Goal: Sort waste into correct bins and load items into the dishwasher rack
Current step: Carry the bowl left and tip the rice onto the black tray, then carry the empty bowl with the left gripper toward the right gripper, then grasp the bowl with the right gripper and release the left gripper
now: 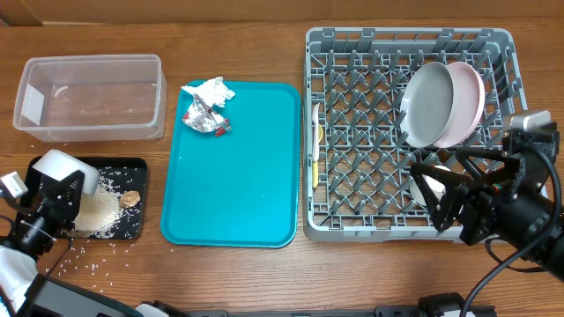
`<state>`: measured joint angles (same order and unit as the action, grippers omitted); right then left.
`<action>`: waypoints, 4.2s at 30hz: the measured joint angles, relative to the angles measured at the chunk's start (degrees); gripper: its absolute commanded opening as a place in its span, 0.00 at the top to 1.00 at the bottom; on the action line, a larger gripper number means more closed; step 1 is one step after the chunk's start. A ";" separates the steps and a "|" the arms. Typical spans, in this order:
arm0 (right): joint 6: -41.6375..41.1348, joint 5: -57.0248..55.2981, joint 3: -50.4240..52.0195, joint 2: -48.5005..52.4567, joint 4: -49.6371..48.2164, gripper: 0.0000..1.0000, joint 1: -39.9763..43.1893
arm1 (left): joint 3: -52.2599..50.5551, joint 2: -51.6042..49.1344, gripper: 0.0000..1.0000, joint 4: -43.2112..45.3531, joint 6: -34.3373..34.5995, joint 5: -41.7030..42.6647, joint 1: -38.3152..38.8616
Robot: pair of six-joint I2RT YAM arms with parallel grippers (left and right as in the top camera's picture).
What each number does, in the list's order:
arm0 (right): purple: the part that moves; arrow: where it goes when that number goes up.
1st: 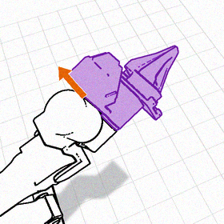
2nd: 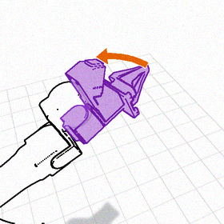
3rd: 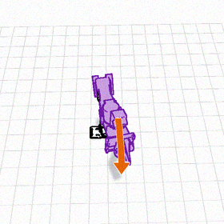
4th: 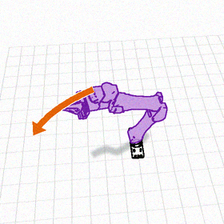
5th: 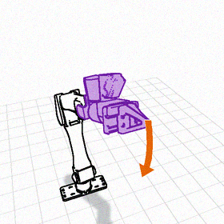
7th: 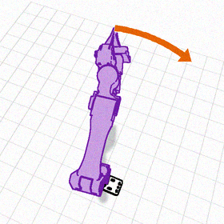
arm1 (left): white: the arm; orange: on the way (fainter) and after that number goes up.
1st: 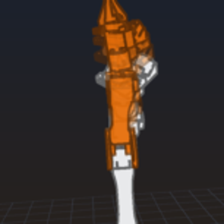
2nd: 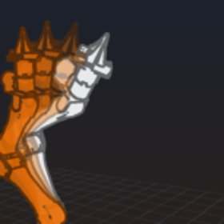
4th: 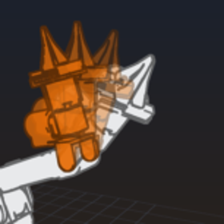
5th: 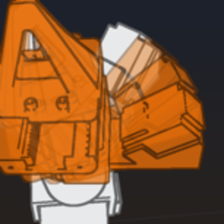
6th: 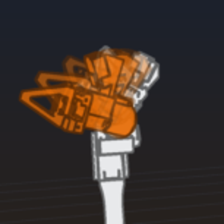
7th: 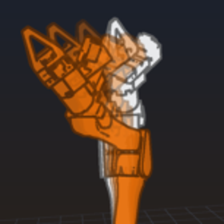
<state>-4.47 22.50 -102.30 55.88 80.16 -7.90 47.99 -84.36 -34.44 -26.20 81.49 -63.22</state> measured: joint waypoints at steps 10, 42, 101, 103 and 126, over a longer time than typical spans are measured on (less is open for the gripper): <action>0.00 0.00 0.00 0.00 -0.07 0.19 0.00 | -0.02 -0.20 0.96 -4.66 -1.99 5.31 -6.21; -1.66 -0.50 0.00 0.00 -6.10 0.17 0.00 | 22.49 28.87 0.96 -6.86 25.35 -26.75 46.51; -4.94 -13.14 -12.59 -0.70 0.68 0.00 0.00 | 22.56 -40.02 0.74 85.22 73.96 -17.64 86.51; -4.92 -13.14 -12.59 -0.70 1.60 0.00 0.00 | 22.56 -40.02 0.65 84.80 72.96 -17.79 86.42; -4.92 -13.53 -12.59 -0.63 1.77 0.00 0.00 | 22.58 -40.15 0.96 107.62 86.16 -9.14 79.82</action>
<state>-9.39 8.97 -114.89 55.24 81.93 -7.90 70.57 -124.51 73.19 59.96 72.36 16.60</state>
